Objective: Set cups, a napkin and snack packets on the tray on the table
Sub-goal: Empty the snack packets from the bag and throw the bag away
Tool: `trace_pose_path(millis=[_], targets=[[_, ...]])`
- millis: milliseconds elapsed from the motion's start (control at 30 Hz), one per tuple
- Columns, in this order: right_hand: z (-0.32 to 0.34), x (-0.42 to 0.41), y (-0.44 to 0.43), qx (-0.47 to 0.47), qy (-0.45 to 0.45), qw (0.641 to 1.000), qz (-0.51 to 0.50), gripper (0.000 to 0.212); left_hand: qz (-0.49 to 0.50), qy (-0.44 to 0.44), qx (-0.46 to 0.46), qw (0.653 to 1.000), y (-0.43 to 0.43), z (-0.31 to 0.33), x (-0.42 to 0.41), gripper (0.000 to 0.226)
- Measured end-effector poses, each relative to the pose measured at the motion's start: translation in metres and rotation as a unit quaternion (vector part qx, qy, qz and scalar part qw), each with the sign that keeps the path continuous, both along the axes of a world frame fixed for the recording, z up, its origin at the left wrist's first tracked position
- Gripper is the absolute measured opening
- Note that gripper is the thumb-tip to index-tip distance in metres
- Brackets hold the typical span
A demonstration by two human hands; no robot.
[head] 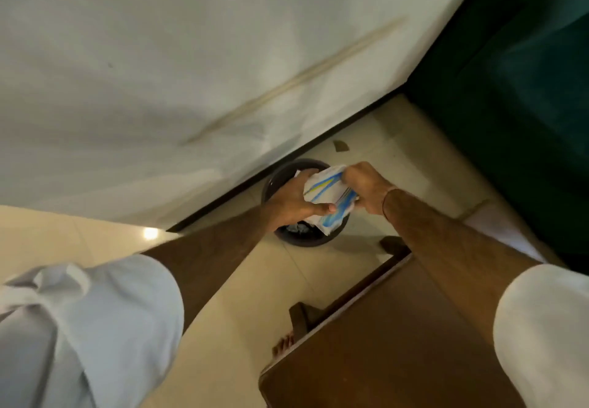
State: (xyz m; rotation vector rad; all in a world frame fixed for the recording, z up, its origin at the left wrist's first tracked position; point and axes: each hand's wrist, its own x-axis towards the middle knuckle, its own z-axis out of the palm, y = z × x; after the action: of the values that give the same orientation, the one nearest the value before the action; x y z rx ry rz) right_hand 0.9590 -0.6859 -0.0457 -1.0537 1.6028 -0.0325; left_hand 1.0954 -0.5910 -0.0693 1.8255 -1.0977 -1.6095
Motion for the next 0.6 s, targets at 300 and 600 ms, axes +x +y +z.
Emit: trace_pose_path(millis=[300, 600], targets=[[-0.162, 0.029, 0.018, 0.126, -0.037, 0.986, -0.099, 0.036, -0.076, -0.085, 0.036, 0.993, 0.012, -0.160, 0.015, 0.099], [-0.263, 0.034, 0.024, 0.162, -0.043, 0.977, -0.128, 0.043, -0.181, -0.274, 0.088, 0.940, -0.017, -0.258, 0.016, 0.056]])
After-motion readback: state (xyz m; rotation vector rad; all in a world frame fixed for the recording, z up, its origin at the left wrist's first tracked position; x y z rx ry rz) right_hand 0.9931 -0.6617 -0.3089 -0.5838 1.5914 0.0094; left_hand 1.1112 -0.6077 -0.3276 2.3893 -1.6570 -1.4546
